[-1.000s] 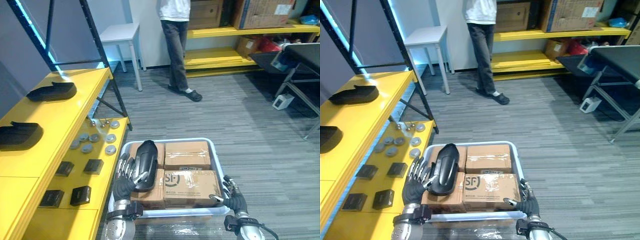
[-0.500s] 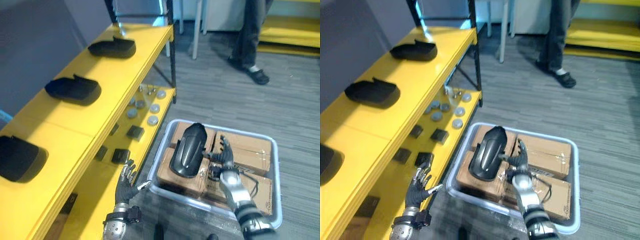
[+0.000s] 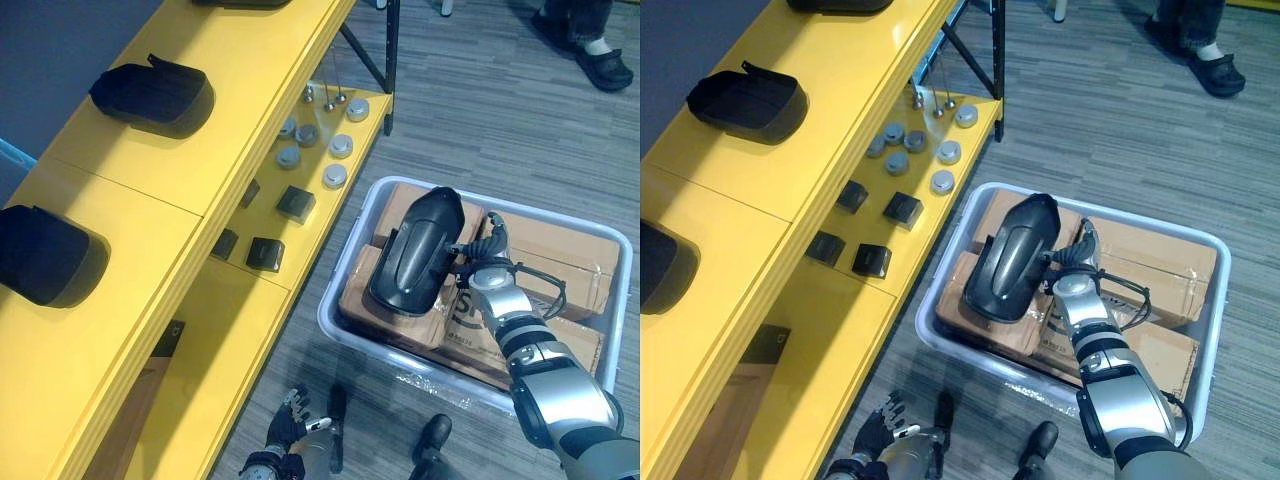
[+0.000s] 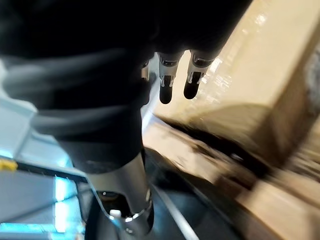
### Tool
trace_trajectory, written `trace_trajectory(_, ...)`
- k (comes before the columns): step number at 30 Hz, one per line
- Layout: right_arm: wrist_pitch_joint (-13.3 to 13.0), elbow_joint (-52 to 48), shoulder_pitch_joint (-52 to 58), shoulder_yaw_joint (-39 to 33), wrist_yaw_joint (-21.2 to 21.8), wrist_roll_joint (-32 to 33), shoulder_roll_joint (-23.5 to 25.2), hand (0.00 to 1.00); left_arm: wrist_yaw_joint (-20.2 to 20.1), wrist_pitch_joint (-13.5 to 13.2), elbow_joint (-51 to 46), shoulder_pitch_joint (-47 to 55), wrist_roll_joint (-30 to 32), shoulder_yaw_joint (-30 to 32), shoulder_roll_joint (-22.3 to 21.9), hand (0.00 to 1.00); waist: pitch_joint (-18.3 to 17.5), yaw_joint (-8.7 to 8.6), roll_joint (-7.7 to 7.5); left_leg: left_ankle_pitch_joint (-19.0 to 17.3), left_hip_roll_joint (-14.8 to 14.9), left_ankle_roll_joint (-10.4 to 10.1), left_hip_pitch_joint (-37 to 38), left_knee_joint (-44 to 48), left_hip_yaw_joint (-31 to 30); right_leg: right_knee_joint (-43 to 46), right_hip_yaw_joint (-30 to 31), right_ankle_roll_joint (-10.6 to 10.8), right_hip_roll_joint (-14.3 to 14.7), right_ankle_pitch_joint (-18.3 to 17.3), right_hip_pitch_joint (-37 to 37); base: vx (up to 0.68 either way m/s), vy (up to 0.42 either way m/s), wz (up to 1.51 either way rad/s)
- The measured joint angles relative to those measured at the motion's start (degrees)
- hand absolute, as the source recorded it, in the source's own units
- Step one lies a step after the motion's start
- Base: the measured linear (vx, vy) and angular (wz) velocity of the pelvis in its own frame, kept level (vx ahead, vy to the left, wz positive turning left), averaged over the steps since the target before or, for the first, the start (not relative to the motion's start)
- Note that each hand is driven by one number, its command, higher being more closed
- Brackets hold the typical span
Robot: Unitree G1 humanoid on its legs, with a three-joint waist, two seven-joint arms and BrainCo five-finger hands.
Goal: Walk over and take plastic housings, then place them on the shelf
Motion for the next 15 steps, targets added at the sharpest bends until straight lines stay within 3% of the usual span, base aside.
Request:
trace_trajectory(6,5.9,0.0,0.1,2.4,6.7,-4.9,-0.2,0.00,-1.7,-1.1,4.4,-1.4,-1.1,2.6,0.0,0.00,0.1,0.01,-0.13,0.1,0.1,0.2,-0.3,0.3,-0.3,3.3,0.1,-0.1,-0.6,-1.6,-1.3,0.00,-0.003,0.01)
trace_trajectory(7,6.7,-0.6,0.1,3.0,7.7,-6.0,-0.4,1.00,-1.7,-1.3,5.0,-1.5,-1.6,2.8,0.1,0.00,0.1,0.03,-0.20,0.2,0.1,0.3,-0.3,0.2,-0.3,3.7,0.1,-0.2,-0.7,-1.8,-1.5,0.00,0.000,0.00)
trace_trajectory(11,10.5,-2.4,-0.1,4.6,10.1,-10.3,-1.0,1.00,-1.8,-1.6,5.7,-1.9,-2.2,3.6,0.1,0.00,0.4,0.00,-0.54,0.6,0.0,0.5,0.1,-0.7,-0.1,4.1,0.2,-0.3,-0.8,-2.0,-1.7,0.00,0.000,0.00)
trace_trajectory(13,14.7,-2.6,0.0,4.6,12.5,-11.4,-0.8,1.00,-1.7,-1.4,5.7,-2.0,-2.2,3.8,0.1,0.00,0.5,0.04,-0.73,1.2,-0.1,0.6,0.7,-1.7,0.0,4.1,0.2,-0.3,-0.9,-2.0,-1.6,0.02,-0.009,0.01)
trace_trajectory(15,16.0,-1.6,-0.1,4.6,12.8,-12.4,-0.5,1.00,-1.6,-1.4,5.8,-2.1,-2.2,3.8,0.1,0.00,0.5,0.15,-0.77,1.6,-0.1,0.5,1.1,-2.6,0.1,4.1,0.2,-0.4,-1.0,-2.0,-1.6,0.03,-0.020,0.01)
